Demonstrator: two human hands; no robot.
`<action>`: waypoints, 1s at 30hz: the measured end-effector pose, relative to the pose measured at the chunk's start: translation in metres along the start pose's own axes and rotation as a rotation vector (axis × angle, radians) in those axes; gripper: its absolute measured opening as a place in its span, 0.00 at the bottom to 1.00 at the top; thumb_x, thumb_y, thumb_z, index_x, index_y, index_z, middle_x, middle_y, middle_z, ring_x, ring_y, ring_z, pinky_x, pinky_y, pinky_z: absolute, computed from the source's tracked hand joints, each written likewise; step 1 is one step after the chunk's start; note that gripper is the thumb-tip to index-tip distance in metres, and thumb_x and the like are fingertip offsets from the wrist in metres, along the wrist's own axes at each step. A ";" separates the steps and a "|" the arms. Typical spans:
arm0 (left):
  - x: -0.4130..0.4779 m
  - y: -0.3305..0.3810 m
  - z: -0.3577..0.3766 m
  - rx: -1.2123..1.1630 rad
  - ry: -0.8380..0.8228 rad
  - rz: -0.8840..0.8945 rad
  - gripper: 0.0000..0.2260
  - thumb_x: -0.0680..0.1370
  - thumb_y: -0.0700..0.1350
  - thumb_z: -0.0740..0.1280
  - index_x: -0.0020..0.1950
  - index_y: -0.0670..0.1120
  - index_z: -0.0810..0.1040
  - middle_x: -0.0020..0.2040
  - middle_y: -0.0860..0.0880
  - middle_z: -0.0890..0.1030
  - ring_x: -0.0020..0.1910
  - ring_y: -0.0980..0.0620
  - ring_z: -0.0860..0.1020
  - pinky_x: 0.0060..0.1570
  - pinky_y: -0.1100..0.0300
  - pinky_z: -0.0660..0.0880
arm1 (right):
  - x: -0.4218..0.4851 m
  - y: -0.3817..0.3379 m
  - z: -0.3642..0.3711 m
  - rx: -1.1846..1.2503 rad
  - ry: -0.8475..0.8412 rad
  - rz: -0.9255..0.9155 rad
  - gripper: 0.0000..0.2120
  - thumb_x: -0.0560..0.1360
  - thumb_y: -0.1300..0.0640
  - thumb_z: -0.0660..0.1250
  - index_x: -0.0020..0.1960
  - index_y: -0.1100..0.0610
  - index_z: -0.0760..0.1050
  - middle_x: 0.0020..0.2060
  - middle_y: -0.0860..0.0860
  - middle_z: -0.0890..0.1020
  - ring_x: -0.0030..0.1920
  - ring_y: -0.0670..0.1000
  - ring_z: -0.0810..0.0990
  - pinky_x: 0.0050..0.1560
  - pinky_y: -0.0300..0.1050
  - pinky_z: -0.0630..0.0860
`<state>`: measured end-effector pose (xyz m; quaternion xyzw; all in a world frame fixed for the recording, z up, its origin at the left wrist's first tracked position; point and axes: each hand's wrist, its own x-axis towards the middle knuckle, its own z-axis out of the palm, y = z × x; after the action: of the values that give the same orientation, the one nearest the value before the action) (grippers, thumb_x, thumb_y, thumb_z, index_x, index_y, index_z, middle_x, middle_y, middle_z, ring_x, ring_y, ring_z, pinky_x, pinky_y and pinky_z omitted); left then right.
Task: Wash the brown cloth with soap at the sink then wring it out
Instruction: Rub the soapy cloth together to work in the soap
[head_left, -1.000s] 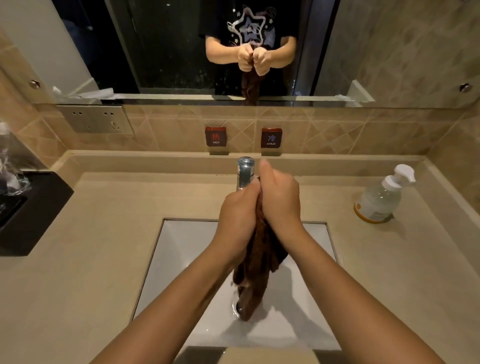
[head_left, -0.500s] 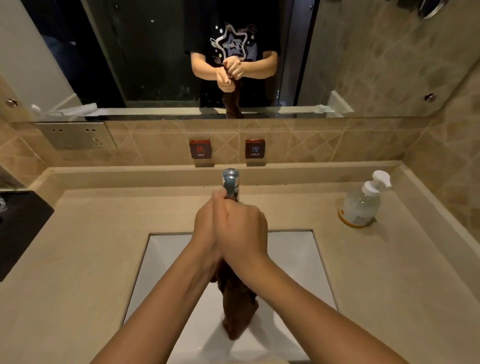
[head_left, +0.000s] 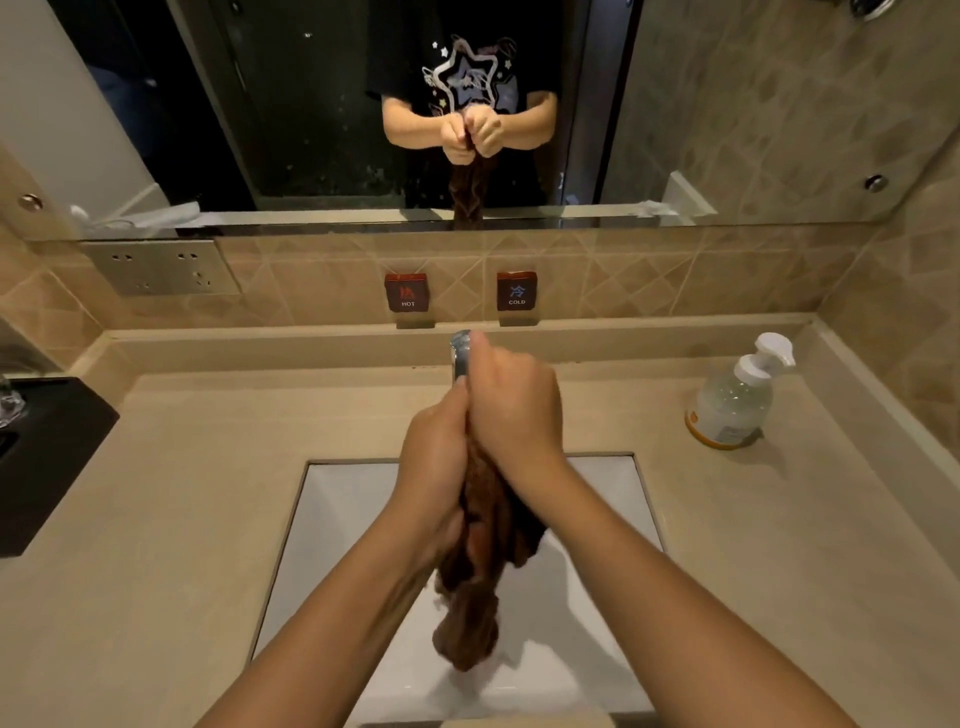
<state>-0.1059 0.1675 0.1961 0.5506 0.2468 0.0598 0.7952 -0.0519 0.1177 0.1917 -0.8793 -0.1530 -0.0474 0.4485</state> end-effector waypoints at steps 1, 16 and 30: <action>-0.002 0.000 0.001 0.002 -0.021 0.002 0.16 0.80 0.45 0.62 0.36 0.41 0.80 0.25 0.49 0.79 0.26 0.55 0.79 0.25 0.66 0.73 | 0.007 0.006 -0.005 0.084 0.016 0.036 0.21 0.80 0.54 0.52 0.30 0.59 0.64 0.28 0.55 0.74 0.32 0.54 0.72 0.34 0.48 0.63; -0.002 0.000 -0.013 -0.090 -0.034 -0.043 0.21 0.81 0.49 0.59 0.34 0.42 0.81 0.26 0.49 0.80 0.26 0.55 0.79 0.27 0.66 0.74 | -0.018 0.013 0.007 0.100 0.005 0.080 0.25 0.81 0.50 0.52 0.26 0.56 0.65 0.26 0.54 0.72 0.31 0.55 0.73 0.34 0.47 0.65; 0.002 -0.008 -0.032 -0.145 -0.297 -0.160 0.21 0.73 0.56 0.65 0.49 0.38 0.82 0.46 0.39 0.84 0.47 0.43 0.83 0.54 0.50 0.78 | -0.013 0.033 -0.002 0.268 -0.110 0.153 0.25 0.80 0.51 0.54 0.25 0.56 0.62 0.24 0.50 0.67 0.28 0.49 0.67 0.33 0.45 0.62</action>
<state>-0.1206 0.1919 0.1798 0.4730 0.1646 -0.0683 0.8628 -0.0539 0.0952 0.1647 -0.8221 -0.1150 0.0560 0.5548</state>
